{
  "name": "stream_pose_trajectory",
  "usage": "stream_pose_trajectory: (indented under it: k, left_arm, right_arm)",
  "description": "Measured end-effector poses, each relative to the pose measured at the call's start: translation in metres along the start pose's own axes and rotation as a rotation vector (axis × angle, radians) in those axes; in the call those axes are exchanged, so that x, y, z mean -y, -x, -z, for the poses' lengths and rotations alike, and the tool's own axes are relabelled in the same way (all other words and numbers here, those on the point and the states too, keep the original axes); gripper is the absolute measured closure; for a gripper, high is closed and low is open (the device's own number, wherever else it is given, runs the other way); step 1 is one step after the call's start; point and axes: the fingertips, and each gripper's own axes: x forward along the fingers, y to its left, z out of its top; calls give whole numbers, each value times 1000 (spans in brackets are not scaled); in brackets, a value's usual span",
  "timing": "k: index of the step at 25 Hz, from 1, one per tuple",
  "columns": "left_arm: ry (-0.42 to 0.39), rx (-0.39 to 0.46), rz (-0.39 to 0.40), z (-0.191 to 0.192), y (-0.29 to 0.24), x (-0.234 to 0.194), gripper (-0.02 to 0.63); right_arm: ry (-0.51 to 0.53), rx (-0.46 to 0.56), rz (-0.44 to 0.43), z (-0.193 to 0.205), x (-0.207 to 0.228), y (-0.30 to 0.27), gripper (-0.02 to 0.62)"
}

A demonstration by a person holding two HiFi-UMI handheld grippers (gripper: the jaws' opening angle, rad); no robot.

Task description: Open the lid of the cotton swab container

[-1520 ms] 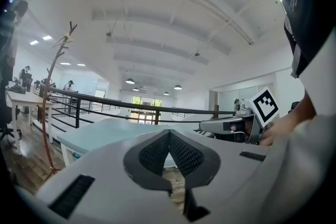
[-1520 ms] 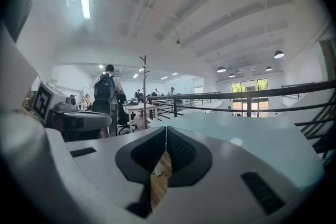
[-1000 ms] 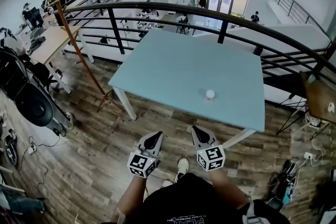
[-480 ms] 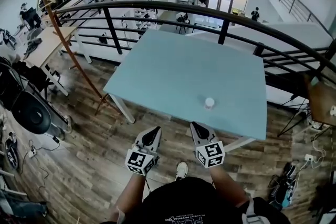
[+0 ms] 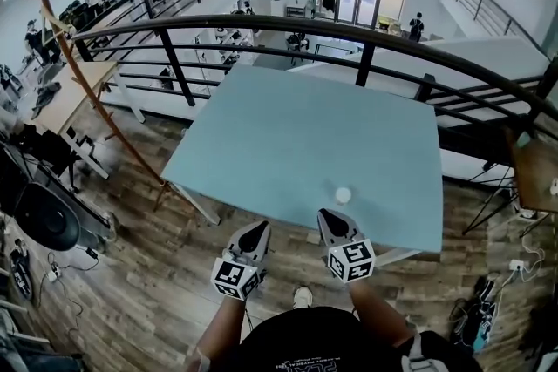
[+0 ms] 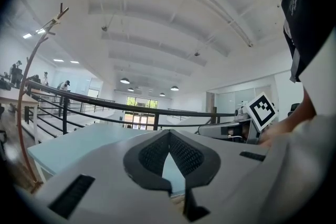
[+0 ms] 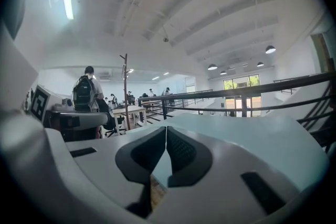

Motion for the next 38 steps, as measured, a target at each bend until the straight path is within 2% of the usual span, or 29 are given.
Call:
stream_pose_trajectory:
  k: [8,16,21,30,38]
  left_arm:
    - [-11,-22,-27,4,-41,-17,594]
    - [19,-45,-36,0,-65,-29,594]
    - [35,-44,-5,2,-91,-48,594]
    - [-7,-46,109,-11,-161,-91,594]
    - [-5,-97,208,-4,-197,-121,594]
  right_arm:
    - [-27,18,-1,-4,34,-24,577]
    - [-23,3,3,-5,49,-41,577]
    - [-31,31,11,-15,64,-62,577]
    - [-20,59,117,-40,101,-115,577]
    - [-27,78,202,-55,118,-150,577]
